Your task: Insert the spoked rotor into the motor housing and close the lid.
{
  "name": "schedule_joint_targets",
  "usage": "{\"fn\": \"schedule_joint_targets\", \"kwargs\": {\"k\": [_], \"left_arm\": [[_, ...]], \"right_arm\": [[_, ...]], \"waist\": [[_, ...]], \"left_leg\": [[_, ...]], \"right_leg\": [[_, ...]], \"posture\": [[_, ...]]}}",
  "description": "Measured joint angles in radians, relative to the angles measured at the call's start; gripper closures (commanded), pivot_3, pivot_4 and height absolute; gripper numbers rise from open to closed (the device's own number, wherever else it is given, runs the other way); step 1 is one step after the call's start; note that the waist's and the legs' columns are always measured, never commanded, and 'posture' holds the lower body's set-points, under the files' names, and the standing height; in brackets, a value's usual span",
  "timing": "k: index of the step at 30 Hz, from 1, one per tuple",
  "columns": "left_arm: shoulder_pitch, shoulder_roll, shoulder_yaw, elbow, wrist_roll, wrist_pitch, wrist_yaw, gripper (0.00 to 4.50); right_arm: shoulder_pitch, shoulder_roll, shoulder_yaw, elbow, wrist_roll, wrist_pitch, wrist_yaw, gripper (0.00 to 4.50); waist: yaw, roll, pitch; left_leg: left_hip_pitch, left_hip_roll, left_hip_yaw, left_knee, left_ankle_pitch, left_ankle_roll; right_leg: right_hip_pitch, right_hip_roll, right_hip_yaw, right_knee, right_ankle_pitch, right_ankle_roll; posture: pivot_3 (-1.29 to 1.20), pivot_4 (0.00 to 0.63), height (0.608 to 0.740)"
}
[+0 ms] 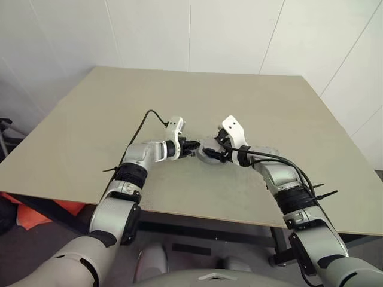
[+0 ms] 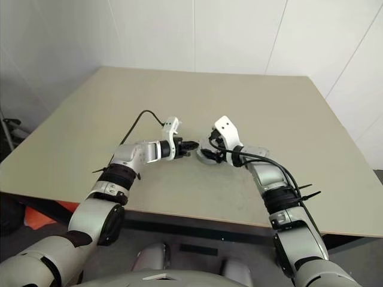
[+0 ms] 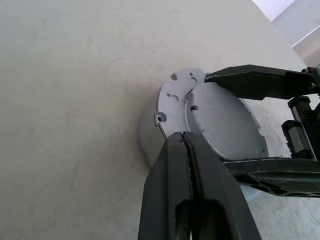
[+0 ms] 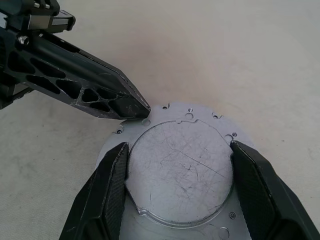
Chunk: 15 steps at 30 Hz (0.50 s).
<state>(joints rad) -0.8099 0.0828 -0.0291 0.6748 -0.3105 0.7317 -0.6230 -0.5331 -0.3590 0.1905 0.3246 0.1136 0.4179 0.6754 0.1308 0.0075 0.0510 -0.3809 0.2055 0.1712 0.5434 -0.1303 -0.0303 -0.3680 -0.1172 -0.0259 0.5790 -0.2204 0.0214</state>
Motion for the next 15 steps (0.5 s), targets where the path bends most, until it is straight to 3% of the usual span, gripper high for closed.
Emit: {"fn": "schedule_joint_targets", "kwargs": {"k": [10, 14, 15], "left_arm": [[-0.012, 0.018, -0.005, -0.02, -0.022, 0.138, -0.068, 4.45], [-0.009, 0.024, -0.037, -0.055, -0.024, 0.2, -0.109, 4.5], [-0.008, 0.025, -0.038, -0.059, -0.024, 0.207, -0.112, 4.5]], "right_arm": [[0.0, -0.008, -0.004, -0.023, 0.008, 0.063, -0.001, 1.41], [0.0, -0.026, -0.015, -0.028, 0.012, 0.081, 0.008, 0.12], [0.0, -0.031, -0.018, -0.03, 0.012, 0.083, 0.009, 0.03]], "waist": [[0.0, -0.002, -0.002], [0.001, -0.002, -0.002], [0.001, -0.002, -0.002]], "left_leg": [[0.001, -0.001, 0.0, -0.002, 0.0, 0.0], [0.001, -0.002, 0.0, -0.002, -0.001, 0.002], [0.001, -0.003, 0.0, -0.002, -0.002, 0.003]], "right_leg": [[0.003, -0.004, 0.0, -0.005, 0.0, 0.0], [0.005, -0.007, 0.0, -0.007, -0.001, 0.002], [0.005, -0.007, 0.0, -0.008, -0.002, 0.003]], "posture": [[0.0, 0.0, 0.74], [0.0, 0.0, 0.74], [0.0, 0.0, 0.74]]}}
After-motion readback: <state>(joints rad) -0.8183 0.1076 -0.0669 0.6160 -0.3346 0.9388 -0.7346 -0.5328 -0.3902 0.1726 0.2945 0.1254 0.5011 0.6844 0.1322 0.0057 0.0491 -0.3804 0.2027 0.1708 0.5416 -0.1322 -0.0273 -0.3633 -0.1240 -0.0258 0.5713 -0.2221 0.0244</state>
